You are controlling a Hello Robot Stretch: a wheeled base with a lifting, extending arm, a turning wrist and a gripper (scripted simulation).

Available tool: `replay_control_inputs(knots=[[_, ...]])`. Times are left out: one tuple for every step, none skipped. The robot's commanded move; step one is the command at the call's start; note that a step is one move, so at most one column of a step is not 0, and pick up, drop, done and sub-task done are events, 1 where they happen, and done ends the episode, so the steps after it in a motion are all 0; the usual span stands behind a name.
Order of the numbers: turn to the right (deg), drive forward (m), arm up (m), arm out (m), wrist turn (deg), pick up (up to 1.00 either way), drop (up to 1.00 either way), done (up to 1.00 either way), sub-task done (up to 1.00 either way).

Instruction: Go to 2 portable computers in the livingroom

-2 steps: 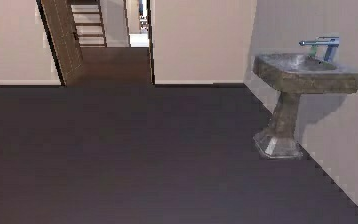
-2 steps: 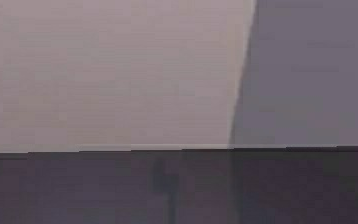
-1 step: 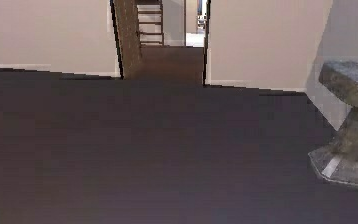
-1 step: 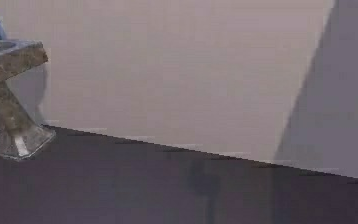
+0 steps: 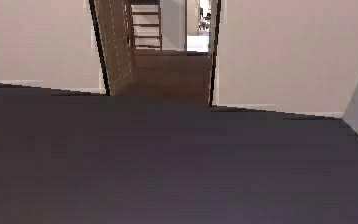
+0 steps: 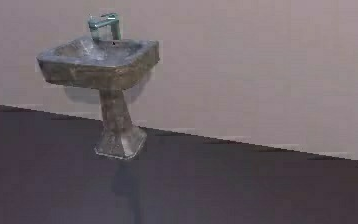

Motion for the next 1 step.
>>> replay_control_inputs(knots=[[0.0,1.00,0.00,0.00,0.0,0.00,0.00,0.00,0.00]])
